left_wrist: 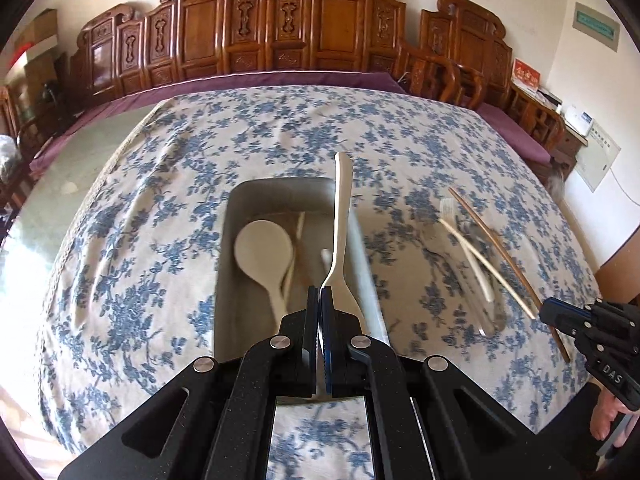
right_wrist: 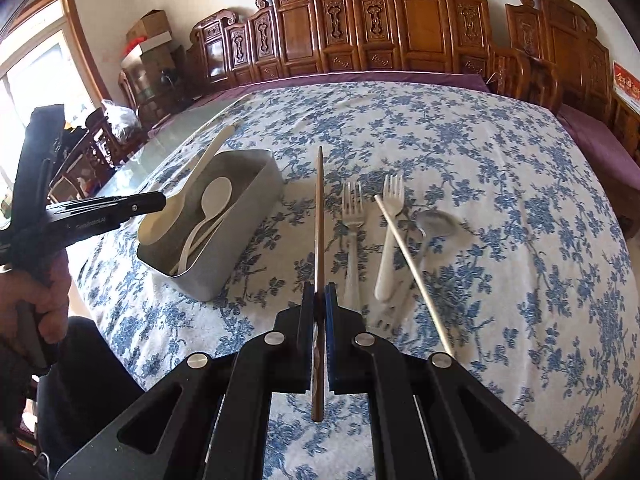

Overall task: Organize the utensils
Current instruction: 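Lower the white plastic knife into the tray and open the left tool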

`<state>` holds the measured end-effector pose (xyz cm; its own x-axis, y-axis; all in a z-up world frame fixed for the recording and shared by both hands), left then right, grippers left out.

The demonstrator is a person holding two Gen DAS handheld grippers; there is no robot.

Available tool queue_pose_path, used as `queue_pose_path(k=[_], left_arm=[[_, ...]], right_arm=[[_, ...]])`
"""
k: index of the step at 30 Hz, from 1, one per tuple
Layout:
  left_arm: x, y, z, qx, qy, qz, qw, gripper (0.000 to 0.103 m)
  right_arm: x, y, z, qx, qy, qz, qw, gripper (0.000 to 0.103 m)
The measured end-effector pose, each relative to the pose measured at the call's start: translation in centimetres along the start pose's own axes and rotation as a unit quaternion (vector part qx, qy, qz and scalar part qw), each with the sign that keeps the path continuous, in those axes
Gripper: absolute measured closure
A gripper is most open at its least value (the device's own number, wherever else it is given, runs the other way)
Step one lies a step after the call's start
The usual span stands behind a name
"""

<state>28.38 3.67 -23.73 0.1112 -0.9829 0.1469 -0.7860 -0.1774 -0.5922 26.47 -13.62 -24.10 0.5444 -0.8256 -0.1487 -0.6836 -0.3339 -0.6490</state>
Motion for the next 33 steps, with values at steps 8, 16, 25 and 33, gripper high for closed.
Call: queue_pose_path(k=[8,16,25,33], left_arm=[[-1.4,0.8,2.0,-0.010,-0.005,0.004,0.9999,0.102],[-1.9,1.7,3.1,-0.015,0.001,0.005,0.9999,0.102],[-2.5,2.0,3.4,-0.015,0.004,0.005,0.9999,0.102],[-1.9,1.5,3.2,-0.009,0.019,0.013,0.9997,0.102]], right_arm=[[-1.3,-0.1,2.2,-0.012,-0.009,0.001,1.000,0.097],[-2.4,-0.9,4.0,-0.022,-0.013,-0.002,1.000,0.097],[-3.9,-2.0,5.4,-0.028,-0.016,-0.011,0.999,0.097],[-5.1,-2.9,5.7,-0.030,-0.019,-0.016,0.999,0.096]])
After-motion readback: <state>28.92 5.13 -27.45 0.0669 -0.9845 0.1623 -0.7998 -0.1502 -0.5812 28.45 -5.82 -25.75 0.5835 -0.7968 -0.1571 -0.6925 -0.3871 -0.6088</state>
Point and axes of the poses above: each gripper's, at about its wrist camera, not at the fingertips, and z roughly the way its jaws point, x to its right, y to its underside, the point moved 10 cm from there along z, roughly the way its jaws point, and after that the axes turned 8 degrees about -z, right-handed, at the moved point
